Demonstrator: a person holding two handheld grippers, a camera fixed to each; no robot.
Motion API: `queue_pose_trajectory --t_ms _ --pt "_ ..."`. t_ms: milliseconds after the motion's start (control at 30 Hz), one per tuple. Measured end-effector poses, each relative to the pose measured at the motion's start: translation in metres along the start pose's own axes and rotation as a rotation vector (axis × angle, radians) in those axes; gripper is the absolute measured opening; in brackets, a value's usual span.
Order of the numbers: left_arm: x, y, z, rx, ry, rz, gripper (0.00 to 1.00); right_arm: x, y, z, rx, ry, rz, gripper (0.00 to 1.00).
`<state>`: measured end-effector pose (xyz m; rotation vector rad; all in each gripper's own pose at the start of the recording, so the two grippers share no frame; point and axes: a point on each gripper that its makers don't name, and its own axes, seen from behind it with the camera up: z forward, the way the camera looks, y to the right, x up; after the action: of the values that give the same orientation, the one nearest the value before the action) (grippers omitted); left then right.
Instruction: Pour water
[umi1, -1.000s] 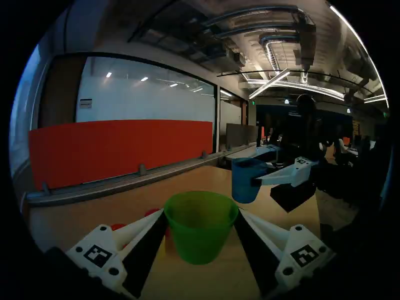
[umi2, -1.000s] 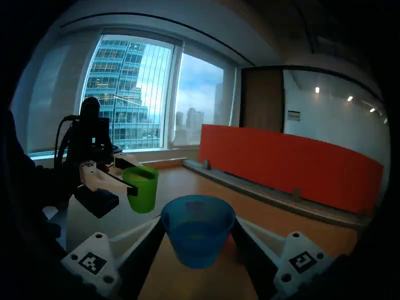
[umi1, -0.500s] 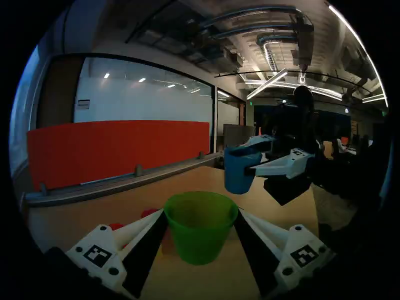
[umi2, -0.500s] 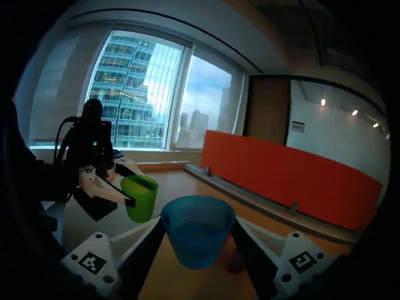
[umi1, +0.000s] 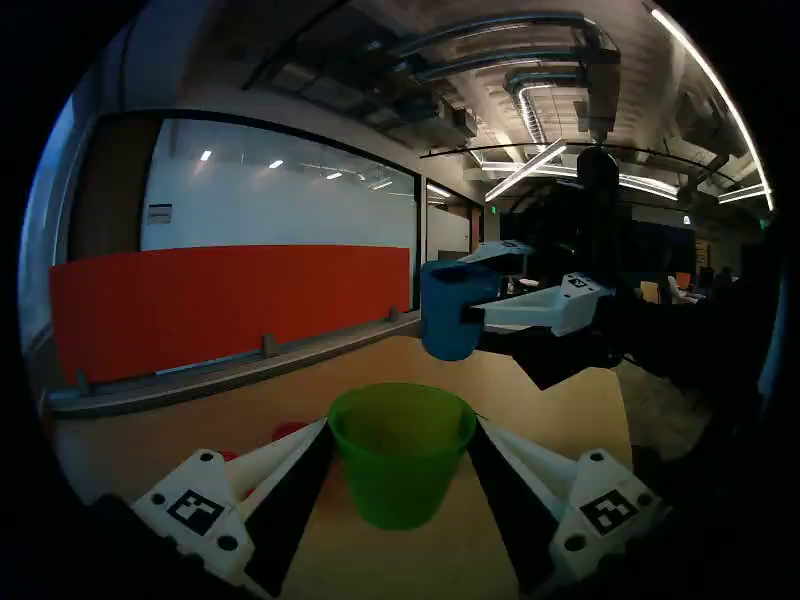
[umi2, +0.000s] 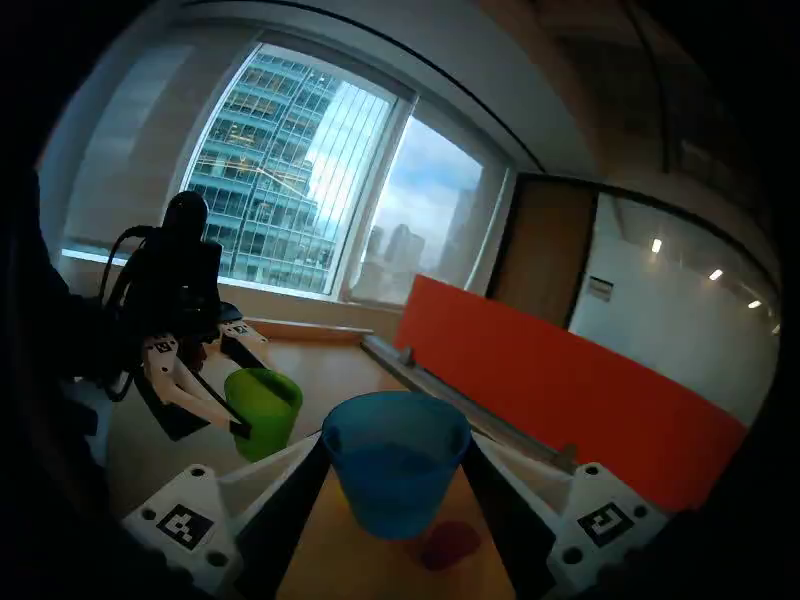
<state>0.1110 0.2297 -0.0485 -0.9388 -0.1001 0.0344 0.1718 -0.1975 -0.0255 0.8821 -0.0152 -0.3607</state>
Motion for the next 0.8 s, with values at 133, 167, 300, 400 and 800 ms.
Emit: queue_pose_trajectory --t_ms 133,167,300,400,800 --pt "0.002 0.003 0.000 -0.007 0.004 0.000 0.88 0.006 0.003 0.003 -0.003 0.001 -0.049 0.91" --pt "0.002 0.004 0.000 -0.009 0.005 0.000 0.88 0.007 0.004 0.004 -0.005 0.001 -0.062 0.91" --pt "0.002 0.005 0.001 -0.013 0.005 0.002 0.88 0.012 0.003 0.009 -0.001 0.000 -0.115 0.91" --pt "0.003 0.006 0.002 -0.015 0.005 0.006 0.88 0.016 0.001 0.013 0.000 0.002 -0.148 0.91" --pt "0.004 0.011 0.006 -0.033 0.010 0.005 0.88 0.032 0.005 0.024 -0.012 0.011 -0.276 0.91"
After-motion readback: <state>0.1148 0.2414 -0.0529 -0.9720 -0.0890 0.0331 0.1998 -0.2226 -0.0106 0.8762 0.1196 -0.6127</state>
